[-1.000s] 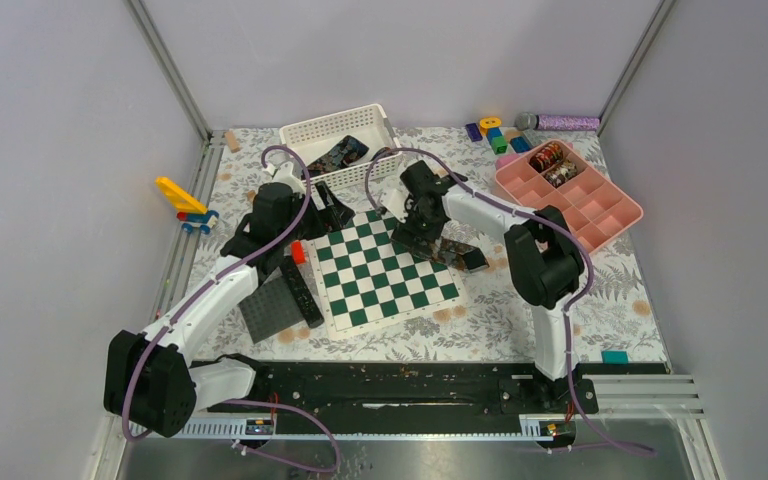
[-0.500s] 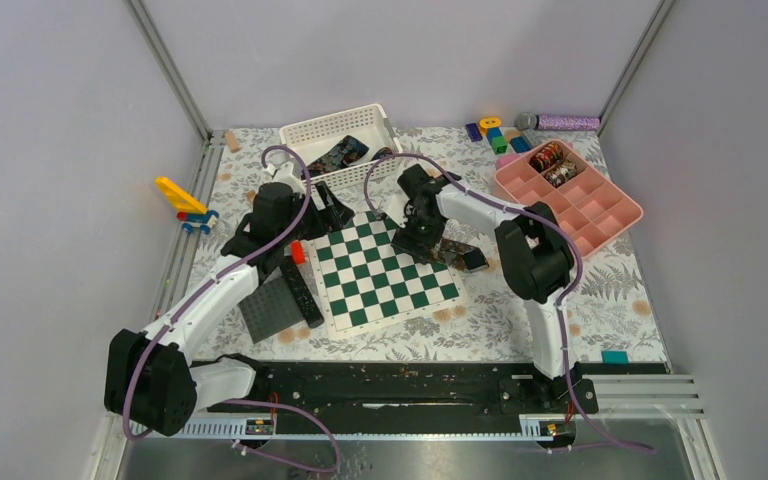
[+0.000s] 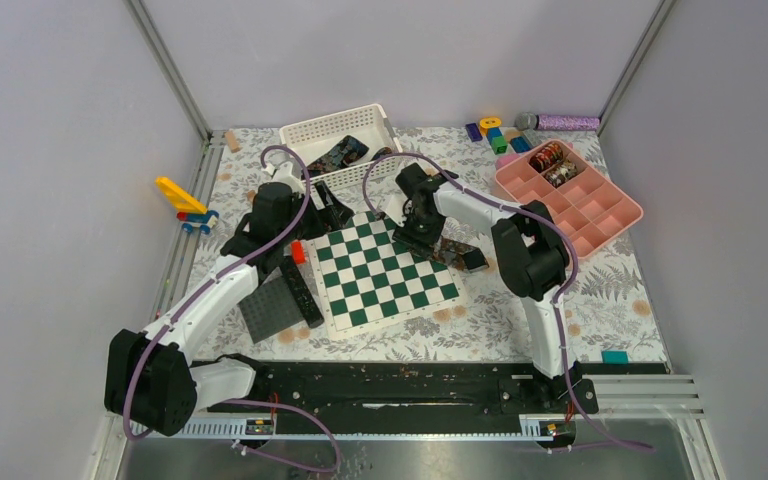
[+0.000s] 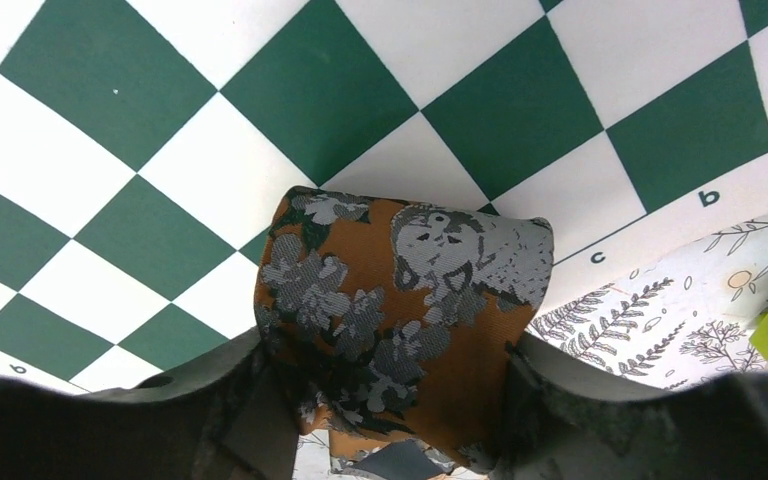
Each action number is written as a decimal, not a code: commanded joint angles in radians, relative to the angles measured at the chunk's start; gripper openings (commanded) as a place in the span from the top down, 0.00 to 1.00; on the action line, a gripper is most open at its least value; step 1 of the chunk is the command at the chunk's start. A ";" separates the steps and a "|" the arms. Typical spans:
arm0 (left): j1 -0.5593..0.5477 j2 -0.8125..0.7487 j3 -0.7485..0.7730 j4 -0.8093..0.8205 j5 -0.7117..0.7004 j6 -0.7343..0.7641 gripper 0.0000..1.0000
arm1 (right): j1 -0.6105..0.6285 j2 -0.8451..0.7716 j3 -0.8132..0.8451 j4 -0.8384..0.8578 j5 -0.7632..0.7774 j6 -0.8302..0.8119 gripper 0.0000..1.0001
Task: Roll the ties
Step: Roll the tie at the center of the board.
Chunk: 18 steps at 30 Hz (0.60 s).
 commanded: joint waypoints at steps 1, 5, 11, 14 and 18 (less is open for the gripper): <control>0.008 -0.002 -0.002 0.047 0.001 -0.007 0.20 | 0.009 0.011 0.040 -0.022 0.024 0.003 0.45; 0.009 -0.002 -0.002 0.048 0.003 -0.008 0.20 | 0.009 0.014 0.043 -0.022 0.029 0.010 0.56; 0.011 -0.002 -0.007 0.051 0.004 -0.010 0.20 | 0.009 0.018 0.045 -0.023 0.035 0.010 0.66; 0.012 0.000 -0.007 0.051 0.007 -0.013 0.20 | 0.009 0.020 0.047 -0.022 0.040 0.010 0.63; 0.012 -0.002 -0.005 0.052 0.008 -0.012 0.20 | 0.009 0.009 0.040 -0.015 0.041 0.017 0.20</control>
